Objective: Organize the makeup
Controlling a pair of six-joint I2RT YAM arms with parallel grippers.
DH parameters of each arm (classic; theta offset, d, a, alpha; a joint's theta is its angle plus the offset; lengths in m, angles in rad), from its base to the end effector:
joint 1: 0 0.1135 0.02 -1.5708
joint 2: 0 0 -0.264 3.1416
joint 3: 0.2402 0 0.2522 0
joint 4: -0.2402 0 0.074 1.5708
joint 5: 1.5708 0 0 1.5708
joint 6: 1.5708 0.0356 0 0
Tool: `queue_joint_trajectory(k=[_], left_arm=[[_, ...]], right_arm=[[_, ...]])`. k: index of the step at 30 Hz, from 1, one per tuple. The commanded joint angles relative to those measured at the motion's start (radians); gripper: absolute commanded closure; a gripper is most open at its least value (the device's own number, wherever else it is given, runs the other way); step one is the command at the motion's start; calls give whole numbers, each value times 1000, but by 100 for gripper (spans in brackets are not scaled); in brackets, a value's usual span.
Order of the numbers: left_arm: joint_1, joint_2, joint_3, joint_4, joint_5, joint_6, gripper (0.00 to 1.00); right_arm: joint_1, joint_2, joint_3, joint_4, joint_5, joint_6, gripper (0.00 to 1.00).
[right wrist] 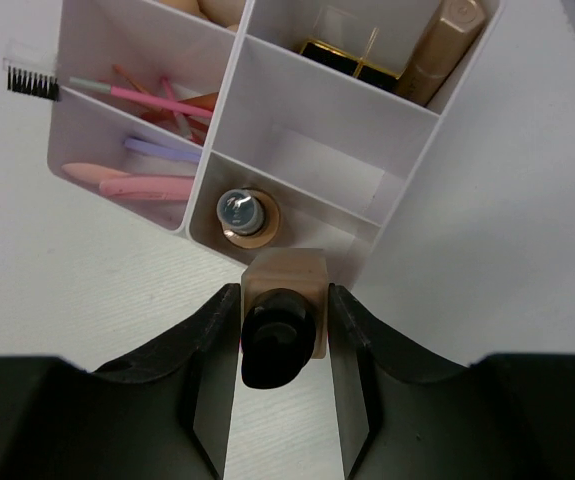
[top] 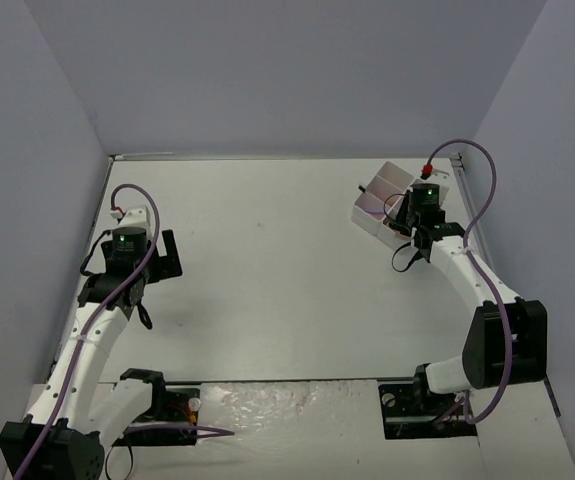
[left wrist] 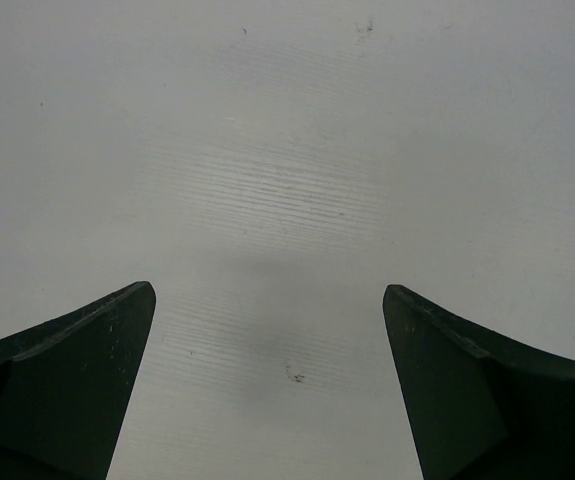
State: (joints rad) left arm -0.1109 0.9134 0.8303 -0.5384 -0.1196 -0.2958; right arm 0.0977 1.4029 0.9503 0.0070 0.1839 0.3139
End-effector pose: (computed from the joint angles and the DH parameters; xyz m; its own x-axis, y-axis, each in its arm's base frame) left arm 0.1959 -0.0175 0.2983 -0.5575 -0.2291 -0.7980 -0.1558 0.9730 -0.1705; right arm 0.3199 0.0248 0.2736 -0.3869 0.2671 -0.8826 0.1974 0.9589 0.2037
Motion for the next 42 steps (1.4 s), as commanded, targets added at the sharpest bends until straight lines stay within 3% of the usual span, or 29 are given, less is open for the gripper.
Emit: queue_joint_trajectory(k=[1,28,34,42], left_arm=[[8,-20,35,51,9,11,3],[8,-21,33,49,14,11,3],[8,-24,33,48,14,11,3],[8,-26,33,48,14,12,3]], right_arm=[[-22,19,72,107,58,37,100],[-30,123,28,139,183,160,100],[-27,146,22,134,204,199,90],[-27,153,25,128,205,201,57]])
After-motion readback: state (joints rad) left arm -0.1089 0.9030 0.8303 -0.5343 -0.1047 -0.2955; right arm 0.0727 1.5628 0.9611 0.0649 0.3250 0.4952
